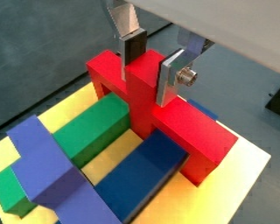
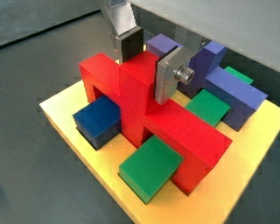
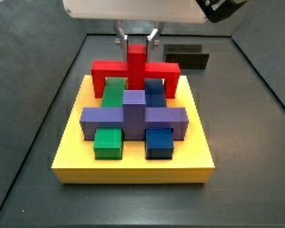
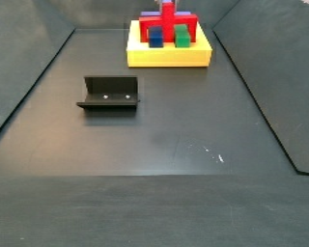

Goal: Pick up the red object. Move up. Move to above the board. Insert the red object.
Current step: Insert the red object.

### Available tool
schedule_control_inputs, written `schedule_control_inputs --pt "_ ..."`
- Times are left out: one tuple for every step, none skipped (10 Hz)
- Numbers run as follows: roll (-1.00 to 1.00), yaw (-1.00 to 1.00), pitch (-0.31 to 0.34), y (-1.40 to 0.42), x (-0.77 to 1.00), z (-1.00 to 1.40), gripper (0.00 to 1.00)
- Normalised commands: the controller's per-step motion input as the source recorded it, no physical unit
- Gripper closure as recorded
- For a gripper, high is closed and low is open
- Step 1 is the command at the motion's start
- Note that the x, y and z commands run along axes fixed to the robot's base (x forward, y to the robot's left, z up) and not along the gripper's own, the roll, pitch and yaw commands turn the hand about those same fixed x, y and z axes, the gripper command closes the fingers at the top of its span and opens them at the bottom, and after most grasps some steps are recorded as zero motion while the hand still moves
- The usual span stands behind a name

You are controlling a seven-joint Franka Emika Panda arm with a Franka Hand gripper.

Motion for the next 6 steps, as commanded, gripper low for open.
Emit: schedule_control_inputs --pt "-0.08 -0.08 0.000 0.00 0.30 -0.35 1.00" --pt "-0.10 0.00 -0.009 0.08 0.00 -0.31 1.00" --pt "-0.12 0.00 -0.079 0.15 -0.23 -0.29 1.00" --pt "-0.08 0.00 -0.106 0.12 -0.29 -0.23 1.00" --pt "0.00 0.00 0.010 0.00 0.00 0.00 1.00" --pt "0.00 0.00 0.000 0.00 0.00 0.00 1.00"
